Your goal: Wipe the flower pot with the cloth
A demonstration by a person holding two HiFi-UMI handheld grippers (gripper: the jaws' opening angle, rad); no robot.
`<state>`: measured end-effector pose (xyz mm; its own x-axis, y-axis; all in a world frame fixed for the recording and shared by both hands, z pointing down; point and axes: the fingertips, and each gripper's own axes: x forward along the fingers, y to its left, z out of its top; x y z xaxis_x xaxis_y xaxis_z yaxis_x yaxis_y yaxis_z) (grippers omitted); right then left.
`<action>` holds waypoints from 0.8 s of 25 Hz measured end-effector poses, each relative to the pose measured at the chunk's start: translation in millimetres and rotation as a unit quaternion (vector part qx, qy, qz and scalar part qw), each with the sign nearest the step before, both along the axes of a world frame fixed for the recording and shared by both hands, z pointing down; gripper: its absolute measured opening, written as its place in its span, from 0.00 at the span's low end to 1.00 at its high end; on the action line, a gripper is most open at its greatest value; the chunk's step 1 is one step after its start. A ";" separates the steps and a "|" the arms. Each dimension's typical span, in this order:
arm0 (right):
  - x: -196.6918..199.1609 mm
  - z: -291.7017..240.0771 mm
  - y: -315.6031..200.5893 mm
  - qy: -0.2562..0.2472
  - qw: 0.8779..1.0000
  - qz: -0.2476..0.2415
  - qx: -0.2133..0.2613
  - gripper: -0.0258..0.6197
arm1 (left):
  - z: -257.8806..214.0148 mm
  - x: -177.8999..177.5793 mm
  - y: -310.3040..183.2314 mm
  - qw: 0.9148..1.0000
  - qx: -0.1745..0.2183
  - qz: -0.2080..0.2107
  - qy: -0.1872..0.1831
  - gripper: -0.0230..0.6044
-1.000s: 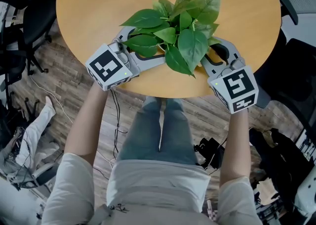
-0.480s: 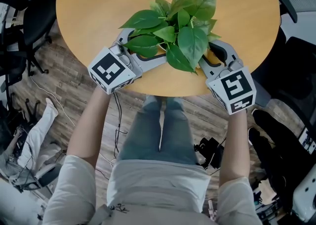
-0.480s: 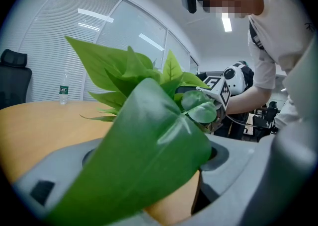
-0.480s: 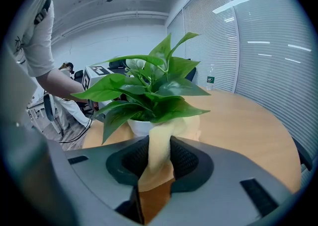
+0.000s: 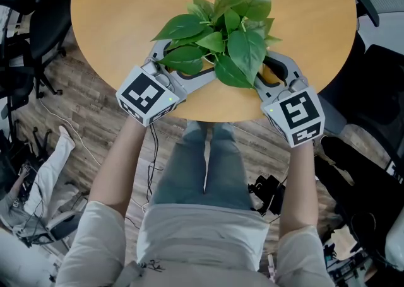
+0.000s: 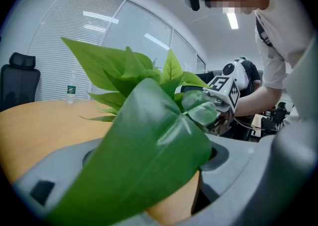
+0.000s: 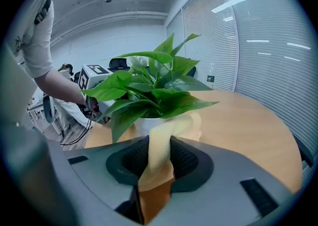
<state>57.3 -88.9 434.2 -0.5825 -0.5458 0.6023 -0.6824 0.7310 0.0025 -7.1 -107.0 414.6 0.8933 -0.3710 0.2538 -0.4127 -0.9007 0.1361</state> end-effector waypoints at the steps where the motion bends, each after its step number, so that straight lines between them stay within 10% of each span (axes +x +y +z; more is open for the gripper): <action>1: 0.1 0.1 0.5 0.000 1.000 0.001 0.000 0.19 | -0.1 0.4 0.1 1.000 0.000 -0.006 0.000 0.66; 20: 3.1 8.5 4.1 -0.010 1.000 -0.001 -0.008 0.19 | 4.4 14.5 -7.0 0.993 -0.015 -0.119 -0.014 0.66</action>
